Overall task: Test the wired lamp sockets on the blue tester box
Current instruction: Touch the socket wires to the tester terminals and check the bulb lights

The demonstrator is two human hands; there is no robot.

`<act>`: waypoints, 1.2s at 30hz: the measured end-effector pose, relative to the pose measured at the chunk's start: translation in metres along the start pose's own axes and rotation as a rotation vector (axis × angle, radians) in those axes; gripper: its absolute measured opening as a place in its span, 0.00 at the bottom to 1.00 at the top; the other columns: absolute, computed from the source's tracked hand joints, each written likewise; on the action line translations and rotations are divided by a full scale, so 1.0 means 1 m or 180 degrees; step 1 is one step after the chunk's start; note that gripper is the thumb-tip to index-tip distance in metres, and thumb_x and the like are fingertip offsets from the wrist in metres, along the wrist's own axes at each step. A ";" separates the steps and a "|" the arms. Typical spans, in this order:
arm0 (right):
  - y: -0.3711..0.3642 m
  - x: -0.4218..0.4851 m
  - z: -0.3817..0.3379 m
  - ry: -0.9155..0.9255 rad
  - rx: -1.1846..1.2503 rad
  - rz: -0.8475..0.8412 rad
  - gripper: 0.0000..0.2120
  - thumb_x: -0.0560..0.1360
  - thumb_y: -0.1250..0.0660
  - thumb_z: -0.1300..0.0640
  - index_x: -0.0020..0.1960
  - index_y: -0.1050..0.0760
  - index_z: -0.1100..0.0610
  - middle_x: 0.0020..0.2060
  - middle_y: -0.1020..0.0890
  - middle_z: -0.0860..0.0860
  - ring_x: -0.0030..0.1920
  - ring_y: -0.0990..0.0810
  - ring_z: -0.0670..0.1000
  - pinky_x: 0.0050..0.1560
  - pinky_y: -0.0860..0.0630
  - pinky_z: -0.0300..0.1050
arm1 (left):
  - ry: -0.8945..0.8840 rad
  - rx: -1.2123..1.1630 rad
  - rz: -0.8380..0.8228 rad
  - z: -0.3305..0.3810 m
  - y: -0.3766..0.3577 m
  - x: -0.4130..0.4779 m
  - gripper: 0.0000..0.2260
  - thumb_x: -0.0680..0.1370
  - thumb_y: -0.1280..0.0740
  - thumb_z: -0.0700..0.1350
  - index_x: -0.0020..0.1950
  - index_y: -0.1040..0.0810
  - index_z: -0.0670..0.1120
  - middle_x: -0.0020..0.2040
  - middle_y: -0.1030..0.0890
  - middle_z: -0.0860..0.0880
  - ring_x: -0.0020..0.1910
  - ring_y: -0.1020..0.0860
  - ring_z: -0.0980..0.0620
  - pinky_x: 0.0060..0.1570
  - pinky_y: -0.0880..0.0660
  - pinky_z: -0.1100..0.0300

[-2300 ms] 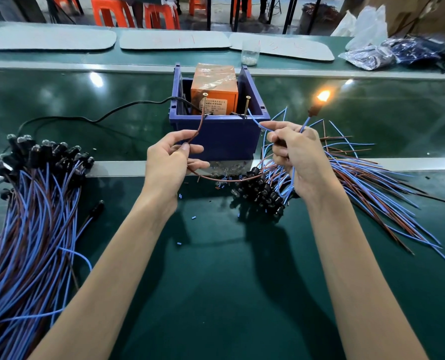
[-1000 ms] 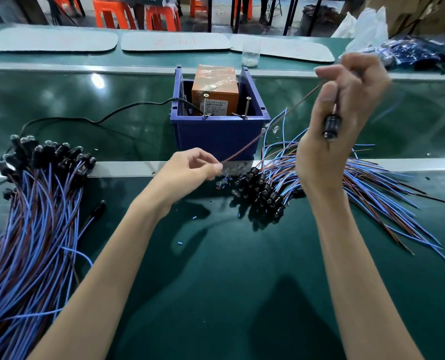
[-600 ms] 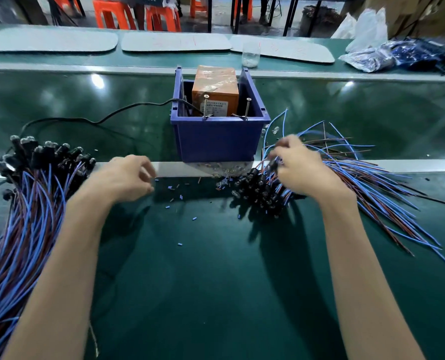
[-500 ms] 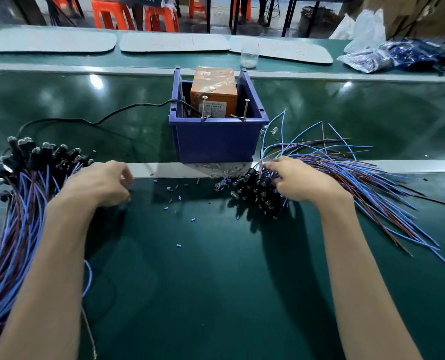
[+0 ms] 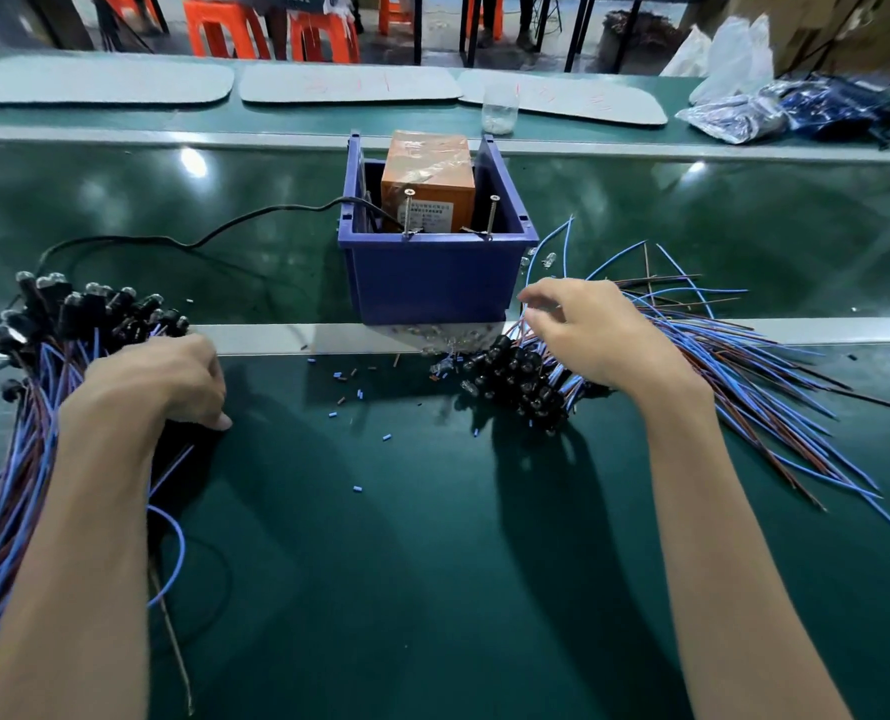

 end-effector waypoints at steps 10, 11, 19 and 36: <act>-0.004 -0.007 -0.025 0.0590 0.0841 0.0029 0.10 0.80 0.37 0.58 0.58 0.21 0.55 0.40 0.21 0.41 0.38 0.24 0.33 0.40 0.33 0.22 | -0.0286 -0.0039 -0.0007 0.013 0.008 -0.012 0.11 0.68 0.22 0.50 0.38 0.22 0.47 0.38 0.19 0.49 0.47 0.22 0.47 0.52 0.24 0.56; -0.006 -0.008 -0.027 0.0642 0.0917 0.0021 0.10 0.79 0.37 0.58 0.58 0.21 0.56 0.39 0.21 0.41 0.40 0.22 0.34 0.41 0.32 0.23 | -0.0360 -0.0149 0.0158 0.020 0.009 -0.014 0.11 0.68 0.23 0.51 0.39 0.23 0.48 0.40 0.18 0.49 0.48 0.22 0.46 0.53 0.25 0.54; -0.016 -0.012 -0.035 0.0851 0.1140 -0.0739 0.13 0.76 0.30 0.54 0.59 0.22 0.53 0.46 0.16 0.45 0.45 0.18 0.46 0.52 0.23 0.41 | -0.2276 -0.1423 0.1525 0.090 0.012 -0.055 0.10 0.73 0.29 0.44 0.45 0.30 0.53 0.39 0.22 0.59 0.42 0.21 0.51 0.43 0.29 0.56; 0.009 -0.014 -0.033 0.1262 0.3122 0.0450 0.09 0.80 0.38 0.59 0.43 0.22 0.56 0.43 0.14 0.47 0.49 0.17 0.48 0.51 0.23 0.40 | -0.1979 -0.3681 -0.1447 0.134 0.007 -0.094 0.29 0.76 0.46 0.65 0.52 0.19 0.42 0.49 0.15 0.48 0.48 0.16 0.52 0.51 0.23 0.61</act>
Point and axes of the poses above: each hand's wrist, its own x-axis towards the middle knuckle, its own y-axis out of the back of the hand, z = x × y, the point moved 1 cm from there along x, towards the middle knuckle
